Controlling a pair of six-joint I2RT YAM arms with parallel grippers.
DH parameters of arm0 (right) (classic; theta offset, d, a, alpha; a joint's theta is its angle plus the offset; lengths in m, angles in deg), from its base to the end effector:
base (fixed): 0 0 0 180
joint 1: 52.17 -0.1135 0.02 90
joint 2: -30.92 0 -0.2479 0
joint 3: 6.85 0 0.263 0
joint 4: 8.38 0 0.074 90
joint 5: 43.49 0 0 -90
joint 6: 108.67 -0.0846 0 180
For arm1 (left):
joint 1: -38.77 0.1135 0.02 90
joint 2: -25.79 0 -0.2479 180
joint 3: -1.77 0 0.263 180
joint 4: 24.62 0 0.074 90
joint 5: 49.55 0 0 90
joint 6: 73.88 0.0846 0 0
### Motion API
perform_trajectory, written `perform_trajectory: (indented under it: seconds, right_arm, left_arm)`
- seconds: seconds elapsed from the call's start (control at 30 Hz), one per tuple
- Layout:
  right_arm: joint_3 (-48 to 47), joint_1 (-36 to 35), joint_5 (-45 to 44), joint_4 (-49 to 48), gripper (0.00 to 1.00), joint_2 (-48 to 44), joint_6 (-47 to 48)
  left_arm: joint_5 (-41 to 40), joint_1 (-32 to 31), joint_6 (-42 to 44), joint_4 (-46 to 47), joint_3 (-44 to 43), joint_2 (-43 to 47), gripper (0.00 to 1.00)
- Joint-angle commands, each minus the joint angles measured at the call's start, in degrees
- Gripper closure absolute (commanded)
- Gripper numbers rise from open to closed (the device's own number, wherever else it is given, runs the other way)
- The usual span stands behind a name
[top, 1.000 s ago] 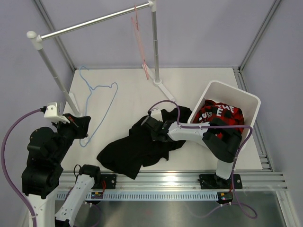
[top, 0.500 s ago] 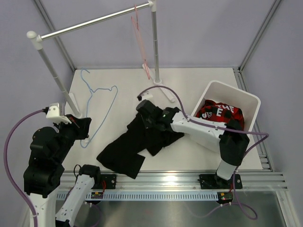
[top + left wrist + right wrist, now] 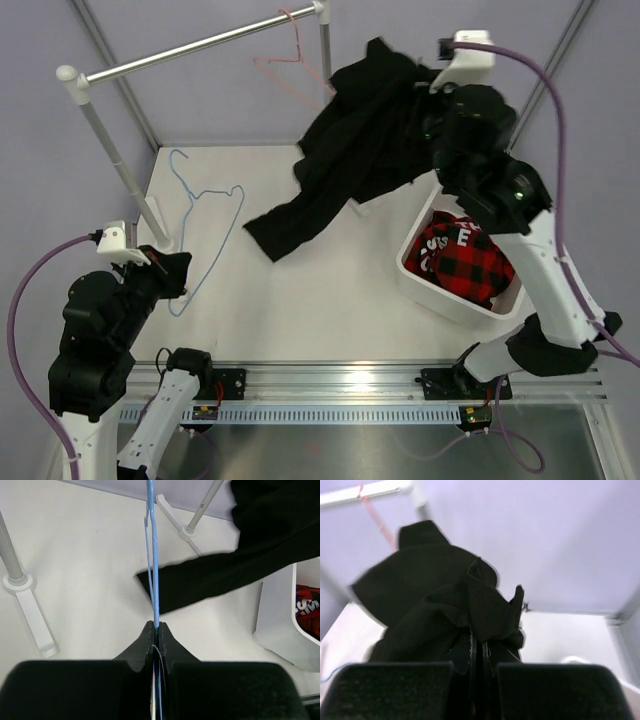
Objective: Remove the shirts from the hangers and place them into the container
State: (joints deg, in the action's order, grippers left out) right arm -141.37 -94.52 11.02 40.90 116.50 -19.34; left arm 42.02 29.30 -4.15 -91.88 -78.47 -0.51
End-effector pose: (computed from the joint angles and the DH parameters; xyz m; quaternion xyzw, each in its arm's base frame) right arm 0.2670 0.1769 0.5581 -0.0395 0.7077 0.0451 0.7040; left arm 0.1050 -0.0199 0.3994 -0.0653 0.7816 -0.1696 0.5967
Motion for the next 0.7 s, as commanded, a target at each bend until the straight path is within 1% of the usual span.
perform_trajectory:
  seconds: [0.0, 0.03, 0.07, 0.13, 0.17, 0.23, 0.33, 0.43, 0.5, 0.57, 0.6, 0.67]
  right_arm:
    - [-2.41, 1.3, -11.7, -10.15, 1.0, -6.82, 15.5]
    - [-2.15, 1.65, -13.37, -11.74, 1.0, -7.44, 17.78]
    - [-1.97, 2.09, -14.25, -15.23, 1.0, -8.66, 22.16]
    - [-2.23, 3.32, -15.58, -17.54, 1.0, -9.99, 26.74]
    - [-2.06, 4.02, -15.58, -20.16, 1.0, -10.69, 27.81]
    - [-2.84, 4.73, -15.14, -22.29, 1.0, -11.31, 30.53]
    - [-8.45, 6.75, -14.97, -21.77, 1.0, -8.69, 32.91]
    - [-11.45, 8.76, -14.17, -21.07, 1.0, -6.4, 34.76]
    - [-9.11, 9.39, -13.56, -20.72, 1.0, -6.91, 33.9]
    - [-6.03, 10.09, -12.69, -19.58, 1.0, -8.93, 30.3]
    - [-1.93, 10.27, -11.9, -20.01, 1.0, -10.51, 28.81]
    - [1.18, 10.97, -11.19, -20.02, 1.0, -11.49, 26.87]
  left_arm:
    - [0.89, 0.07, 0.76, 3.17, -1.16, 0.11, 1.0]
    - [1.16, 0.07, 0.76, 3.44, -0.81, 0.2, 1.0]
    - [1.86, -0.02, 0.5, 3.96, -0.54, 0.11, 1.0]
    - [2.56, 0.07, 0.24, 4.4, -0.02, -0.06, 1.0]
    - [2.66, 0.07, 0.23, 4.75, 0.16, -0.15, 1.0]
    - [3.01, 0.07, 0.32, 5.02, 0.6, -0.24, 1.0]
    - [3.09, 0.07, 0.67, 4.93, 0.78, -0.59, 1.0]
    - [3.36, 0.07, 0.85, 4.58, 0.78, -0.59, 1.0]
    - [3.36, 0.07, 1.11, 4.23, 0.78, -0.33, 1.0]
    - [3.01, 0.07, 1.29, 3.97, 0.86, -0.06, 1.0]
    - [2.92, -0.02, 1.37, 3.88, 0.95, 0.11, 1.0]
    - [3.01, -0.02, 1.38, 3.79, 1.13, -0.06, 1.0]
